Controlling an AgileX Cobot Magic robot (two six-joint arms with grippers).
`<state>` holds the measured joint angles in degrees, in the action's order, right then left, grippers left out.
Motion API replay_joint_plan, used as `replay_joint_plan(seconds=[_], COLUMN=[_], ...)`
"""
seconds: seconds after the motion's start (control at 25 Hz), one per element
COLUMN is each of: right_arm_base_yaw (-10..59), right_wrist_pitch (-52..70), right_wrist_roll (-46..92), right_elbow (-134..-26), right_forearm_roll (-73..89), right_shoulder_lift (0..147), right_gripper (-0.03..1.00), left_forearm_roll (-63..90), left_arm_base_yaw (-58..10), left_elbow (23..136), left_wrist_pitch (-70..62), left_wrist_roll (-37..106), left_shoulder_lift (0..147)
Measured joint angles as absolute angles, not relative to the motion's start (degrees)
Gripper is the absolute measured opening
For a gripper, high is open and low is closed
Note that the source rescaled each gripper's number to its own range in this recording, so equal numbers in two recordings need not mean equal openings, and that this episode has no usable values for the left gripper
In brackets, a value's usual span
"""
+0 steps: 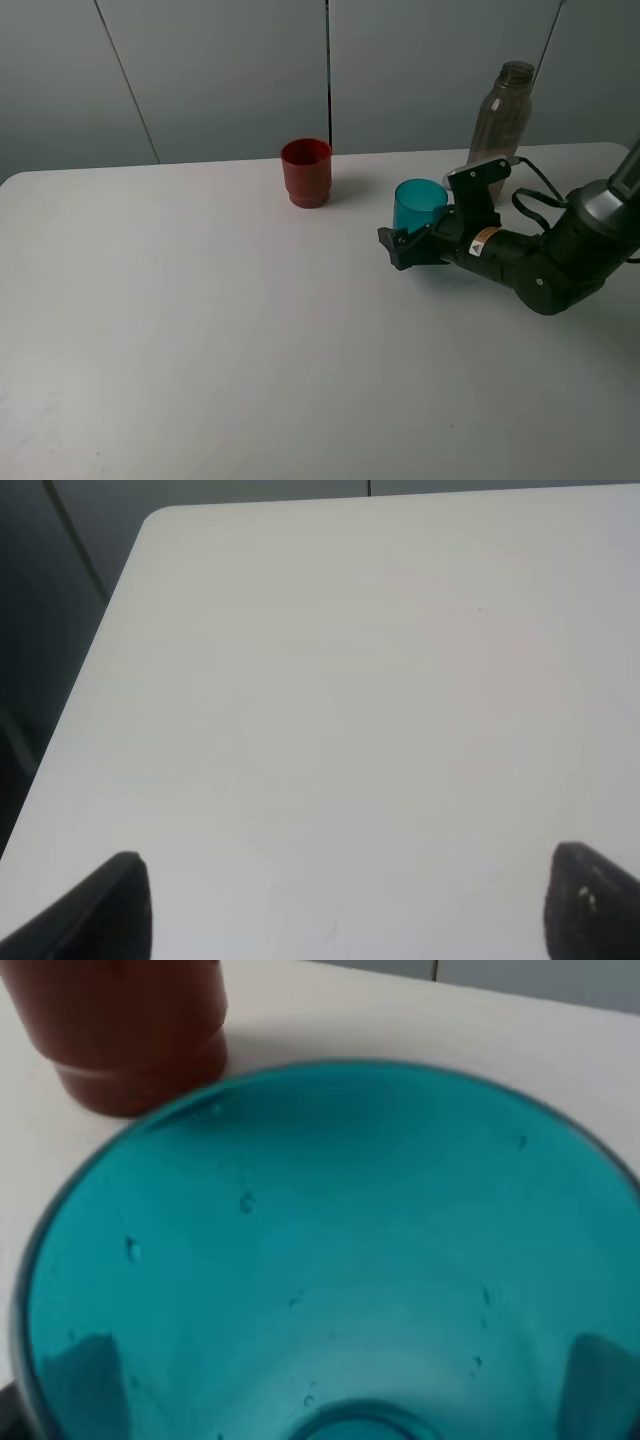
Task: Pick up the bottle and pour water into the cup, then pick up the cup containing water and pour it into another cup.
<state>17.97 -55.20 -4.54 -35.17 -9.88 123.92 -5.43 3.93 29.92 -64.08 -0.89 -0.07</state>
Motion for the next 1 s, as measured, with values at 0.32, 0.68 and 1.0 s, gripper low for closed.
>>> replay_joint_plan(seconds=[0.32,0.68,1.0], right_arm_base_yaw=[18.0,17.9,17.9], right_wrist_pitch=[-38.8,-8.6,9.8], right_wrist_roll=[-6.2,-14.4,-17.3], right_elbow=[-35.2,-35.2,-35.2], right_forearm_roll=[-10.6,-15.9,-12.5], right_shoulder_lift=[113.4,97.1,77.6], right_gripper=[0.99,0.99,0.99], left_forearm_roll=[-5.4,-5.4,-5.4], left_arm_base_yaw=[3.9,3.9,3.9], left_elbow=[29.9,29.9,29.9], left_wrist_pitch=[-64.1,-64.1,-64.1], left_wrist_roll=[-1.1,-1.1,-1.1], left_shoulder_lift=[-0.1,-0.1,-0.1])
